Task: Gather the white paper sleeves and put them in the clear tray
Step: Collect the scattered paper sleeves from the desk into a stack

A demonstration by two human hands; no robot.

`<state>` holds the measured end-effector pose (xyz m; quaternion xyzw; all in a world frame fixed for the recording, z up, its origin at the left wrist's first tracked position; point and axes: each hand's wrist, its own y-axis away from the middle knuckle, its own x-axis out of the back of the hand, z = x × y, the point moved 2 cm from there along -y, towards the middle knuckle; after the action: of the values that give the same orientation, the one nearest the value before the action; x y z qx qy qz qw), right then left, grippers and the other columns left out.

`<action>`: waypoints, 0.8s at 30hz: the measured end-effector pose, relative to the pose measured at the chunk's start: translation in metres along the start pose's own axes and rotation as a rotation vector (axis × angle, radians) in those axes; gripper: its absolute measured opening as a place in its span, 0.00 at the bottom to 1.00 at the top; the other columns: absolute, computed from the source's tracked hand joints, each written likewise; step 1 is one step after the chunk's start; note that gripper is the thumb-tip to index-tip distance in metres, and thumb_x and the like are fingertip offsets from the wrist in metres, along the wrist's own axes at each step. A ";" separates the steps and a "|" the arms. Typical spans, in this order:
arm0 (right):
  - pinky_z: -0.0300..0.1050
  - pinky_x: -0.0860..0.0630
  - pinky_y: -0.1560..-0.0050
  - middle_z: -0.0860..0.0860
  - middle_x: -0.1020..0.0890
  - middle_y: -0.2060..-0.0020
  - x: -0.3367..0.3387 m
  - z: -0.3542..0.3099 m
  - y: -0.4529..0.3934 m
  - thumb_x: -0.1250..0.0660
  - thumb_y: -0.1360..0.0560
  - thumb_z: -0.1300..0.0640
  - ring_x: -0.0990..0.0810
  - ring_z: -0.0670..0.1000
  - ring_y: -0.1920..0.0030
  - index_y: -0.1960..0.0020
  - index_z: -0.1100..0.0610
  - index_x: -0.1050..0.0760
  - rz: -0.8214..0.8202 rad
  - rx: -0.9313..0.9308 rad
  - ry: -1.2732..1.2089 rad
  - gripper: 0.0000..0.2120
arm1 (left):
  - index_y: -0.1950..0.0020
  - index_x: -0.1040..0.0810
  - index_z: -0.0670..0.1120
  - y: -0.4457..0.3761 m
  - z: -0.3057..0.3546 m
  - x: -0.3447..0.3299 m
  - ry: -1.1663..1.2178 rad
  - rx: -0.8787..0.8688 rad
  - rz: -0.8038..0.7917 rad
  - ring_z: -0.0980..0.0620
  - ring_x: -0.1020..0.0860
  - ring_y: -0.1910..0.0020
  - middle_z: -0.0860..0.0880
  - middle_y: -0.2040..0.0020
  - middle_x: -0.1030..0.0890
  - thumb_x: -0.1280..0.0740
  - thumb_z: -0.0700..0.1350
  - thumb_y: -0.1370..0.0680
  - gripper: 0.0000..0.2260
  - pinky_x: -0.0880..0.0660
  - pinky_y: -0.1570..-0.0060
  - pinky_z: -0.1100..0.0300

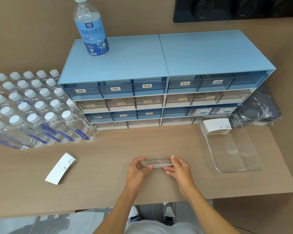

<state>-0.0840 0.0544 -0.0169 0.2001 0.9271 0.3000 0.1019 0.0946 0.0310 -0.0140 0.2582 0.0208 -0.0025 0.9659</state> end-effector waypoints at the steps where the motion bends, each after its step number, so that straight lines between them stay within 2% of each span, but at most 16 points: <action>1: 0.47 0.17 0.53 0.53 0.17 0.54 0.000 0.000 0.000 0.37 0.20 0.49 0.14 0.56 0.55 0.48 0.58 0.22 -0.002 -0.006 -0.008 0.12 | 0.41 0.21 0.43 0.000 0.000 0.000 0.007 -0.004 0.001 0.55 0.19 0.52 0.48 0.47 0.16 0.26 0.35 0.27 0.16 0.23 0.56 0.69; 4: 0.45 0.18 0.55 0.53 0.17 0.53 -0.001 0.000 -0.002 0.36 0.20 0.51 0.14 0.55 0.56 0.48 0.55 0.22 -0.013 -0.019 -0.036 0.09 | 0.40 0.20 0.47 -0.001 -0.003 0.000 0.048 0.002 0.006 0.59 0.18 0.52 0.50 0.46 0.16 0.26 0.36 0.27 0.16 0.23 0.57 0.71; 6: 0.45 0.18 0.55 0.53 0.17 0.54 -0.005 0.002 -0.003 0.36 0.20 0.53 0.14 0.55 0.57 0.45 0.57 0.22 -0.020 -0.021 -0.047 0.10 | 0.41 0.19 0.49 -0.002 -0.005 -0.002 0.115 0.031 0.009 0.57 0.17 0.50 0.51 0.47 0.15 0.26 0.38 0.26 0.16 0.21 0.53 0.65; 9: 0.47 0.18 0.51 0.56 0.18 0.56 -0.010 0.008 -0.003 0.37 0.19 0.54 0.15 0.56 0.56 0.44 0.62 0.22 -0.017 -0.010 -0.071 0.12 | 0.41 0.19 0.46 -0.003 -0.010 -0.007 0.247 0.096 0.032 0.51 0.17 0.53 0.49 0.52 0.17 0.28 0.41 0.24 0.12 0.20 0.46 0.55; 12: 0.45 0.17 0.53 0.58 0.19 0.57 -0.013 0.014 -0.003 0.38 0.19 0.54 0.16 0.56 0.57 0.44 0.67 0.22 0.015 0.009 -0.119 0.15 | 0.38 0.20 0.43 -0.004 -0.015 -0.011 0.252 0.109 0.085 0.52 0.17 0.54 0.47 0.49 0.17 0.30 0.44 0.22 0.13 0.20 0.47 0.56; 17: 0.42 0.17 0.54 0.48 0.17 0.51 -0.023 0.017 0.002 0.39 0.19 0.53 0.15 0.54 0.57 0.32 0.58 0.27 0.043 0.014 -0.197 0.18 | 0.30 0.25 0.43 0.000 -0.014 -0.019 0.199 0.077 0.118 0.53 0.18 0.49 0.51 0.46 0.16 0.34 0.45 0.19 0.17 0.21 0.47 0.61; 21: 0.44 0.18 0.53 0.44 0.18 0.47 -0.027 0.022 0.002 0.39 0.19 0.52 0.15 0.52 0.56 0.28 0.60 0.29 0.052 0.001 -0.245 0.21 | 0.26 0.30 0.42 0.003 -0.012 -0.025 0.194 0.056 0.134 0.51 0.19 0.45 0.49 0.40 0.18 0.37 0.47 0.18 0.21 0.21 0.43 0.58; 24: 0.43 0.18 0.54 0.43 0.14 0.54 -0.025 0.024 0.001 0.39 0.19 0.51 0.14 0.50 0.58 0.29 0.60 0.28 0.070 0.003 -0.259 0.22 | 0.23 0.35 0.43 0.004 -0.010 -0.027 0.152 0.035 0.115 0.50 0.19 0.44 0.49 0.42 0.19 0.38 0.49 0.17 0.23 0.21 0.44 0.60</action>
<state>-0.0537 0.0565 -0.0338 0.2696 0.8991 0.2735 0.2100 0.0670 0.0391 -0.0196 0.2753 0.0792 0.0724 0.9554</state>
